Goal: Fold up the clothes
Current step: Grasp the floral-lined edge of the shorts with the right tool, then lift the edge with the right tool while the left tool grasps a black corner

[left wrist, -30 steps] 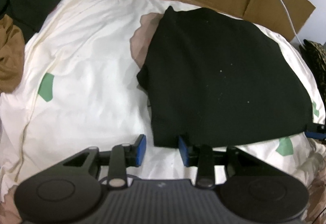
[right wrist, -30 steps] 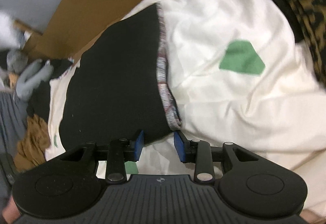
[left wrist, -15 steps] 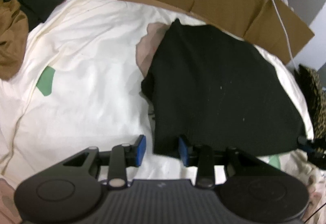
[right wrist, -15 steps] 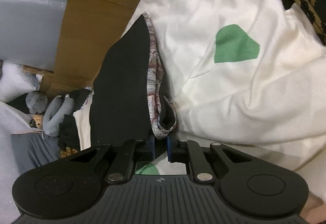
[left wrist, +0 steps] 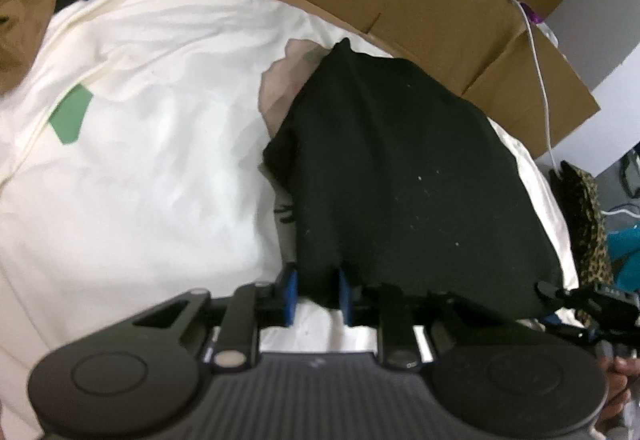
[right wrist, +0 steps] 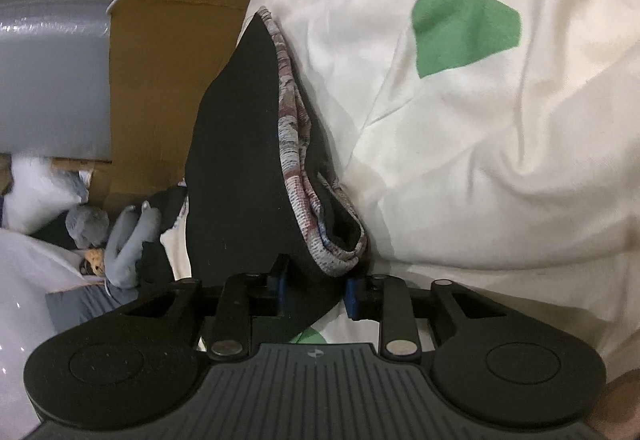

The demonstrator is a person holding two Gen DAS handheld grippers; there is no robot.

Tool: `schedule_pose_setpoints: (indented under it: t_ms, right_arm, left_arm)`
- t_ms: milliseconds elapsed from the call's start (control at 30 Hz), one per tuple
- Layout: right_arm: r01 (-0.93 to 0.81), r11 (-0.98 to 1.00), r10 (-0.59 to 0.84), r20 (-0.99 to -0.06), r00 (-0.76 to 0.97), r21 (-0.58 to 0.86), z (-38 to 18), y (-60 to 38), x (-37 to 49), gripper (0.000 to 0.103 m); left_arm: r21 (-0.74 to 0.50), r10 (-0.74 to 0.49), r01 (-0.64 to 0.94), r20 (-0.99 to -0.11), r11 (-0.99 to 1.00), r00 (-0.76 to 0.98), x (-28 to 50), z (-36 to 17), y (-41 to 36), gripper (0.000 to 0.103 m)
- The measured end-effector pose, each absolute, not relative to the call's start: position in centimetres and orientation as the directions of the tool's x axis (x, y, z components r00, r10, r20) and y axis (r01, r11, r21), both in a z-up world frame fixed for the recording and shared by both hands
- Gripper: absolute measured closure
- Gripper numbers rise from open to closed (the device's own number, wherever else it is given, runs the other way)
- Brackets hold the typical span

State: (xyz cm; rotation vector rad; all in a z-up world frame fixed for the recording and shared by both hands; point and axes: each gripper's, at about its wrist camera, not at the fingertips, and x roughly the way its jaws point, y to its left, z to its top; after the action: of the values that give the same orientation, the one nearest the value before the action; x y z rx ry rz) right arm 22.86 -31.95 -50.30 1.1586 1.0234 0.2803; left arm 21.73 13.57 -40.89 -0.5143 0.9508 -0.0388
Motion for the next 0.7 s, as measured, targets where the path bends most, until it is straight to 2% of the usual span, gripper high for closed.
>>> schedule_pose_setpoints:
  t_ms: [67,133,233,267,700]
  right_arm:
    - [0.304,0.418,0.658,-0.516,0.549,0.856,-50.3,-32.0,22.7,0.075]
    - [0.302,0.423,0.654,-0.519,0.55,0.854,-50.3,-31.9,22.8,0.077]
    - [0.288,0.449,0.649,-0.531,0.545,0.846,-50.0,-31.7,22.9,0.091]
    - [0.282,0.457,0.648,-0.533,0.544,0.844,-49.9,-31.7,22.9,0.093]
    - [0.246,0.473,0.679,-0.528,0.51,0.846,-47.4,-30.6,21.4,0.096]
  left_arm:
    - [-0.441,-0.257,-0.187,-0.762,0.878,0.594,21.7,-41.0,13.6,0.082]
    - [-0.42,-0.246,-0.179,-0.771,0.89,0.587,21.8,-41.1,13.4,0.092]
    - [-0.399,-0.232,-0.179,-0.783,0.899,0.578,21.8,-40.5,13.4,0.095]
    - [-0.391,-0.225,-0.182,-0.788,0.902,0.574,21.8,-40.2,13.4,0.095]
    - [-0.353,-0.198,-0.195,-0.815,0.915,0.545,20.6,-35.8,14.4,0.097]
